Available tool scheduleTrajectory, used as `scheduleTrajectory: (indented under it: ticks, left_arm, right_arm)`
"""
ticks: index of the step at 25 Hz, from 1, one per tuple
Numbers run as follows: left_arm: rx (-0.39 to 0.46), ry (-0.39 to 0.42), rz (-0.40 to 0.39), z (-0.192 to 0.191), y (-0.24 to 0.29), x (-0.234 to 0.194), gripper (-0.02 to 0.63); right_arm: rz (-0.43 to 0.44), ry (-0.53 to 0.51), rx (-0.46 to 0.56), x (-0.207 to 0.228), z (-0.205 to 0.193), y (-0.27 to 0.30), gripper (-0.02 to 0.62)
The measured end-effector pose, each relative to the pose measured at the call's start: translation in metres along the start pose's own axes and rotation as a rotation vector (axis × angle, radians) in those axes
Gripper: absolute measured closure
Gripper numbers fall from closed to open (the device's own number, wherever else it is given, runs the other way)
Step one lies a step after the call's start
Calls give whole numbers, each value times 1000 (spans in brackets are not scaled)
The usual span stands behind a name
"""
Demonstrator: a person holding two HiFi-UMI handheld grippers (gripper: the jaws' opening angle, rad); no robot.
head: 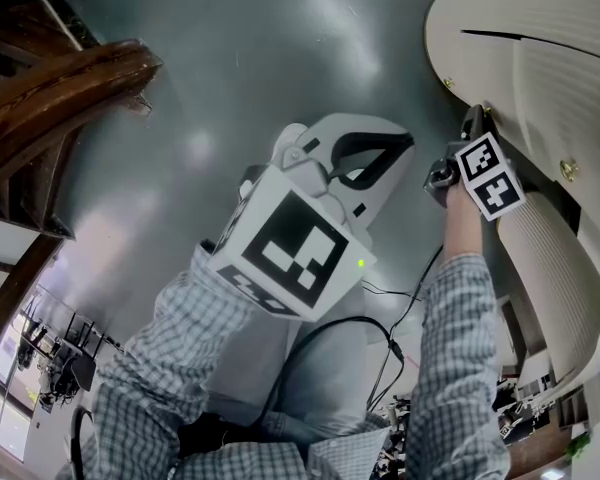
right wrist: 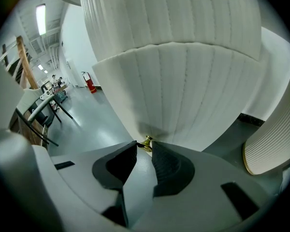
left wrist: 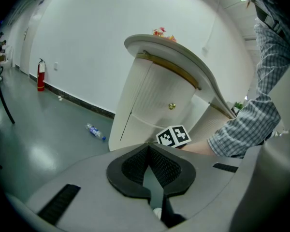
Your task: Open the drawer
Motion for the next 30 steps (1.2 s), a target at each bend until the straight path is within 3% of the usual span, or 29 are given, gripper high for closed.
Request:
scheduleTrajectory:
  ticks: [9, 30]
  left_arm:
    - [-8, 4, 4, -1, -1, 0, 601]
    - [-20, 20, -23, -11, -11, 7, 601]
  right_arm:
    - [-3, -13, -23, -3, -6, -4, 503]
    - [38, -18, -123, -45, -88, -45, 503]
Point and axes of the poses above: the fingertips, and each gripper's own axes: y forward along the fingers, x to its right, z out of its top, the point moved 7 cm from there along -y, backward along the fingers, and after that the axes turned 5 degrees about -x, right-handed, at the moved point
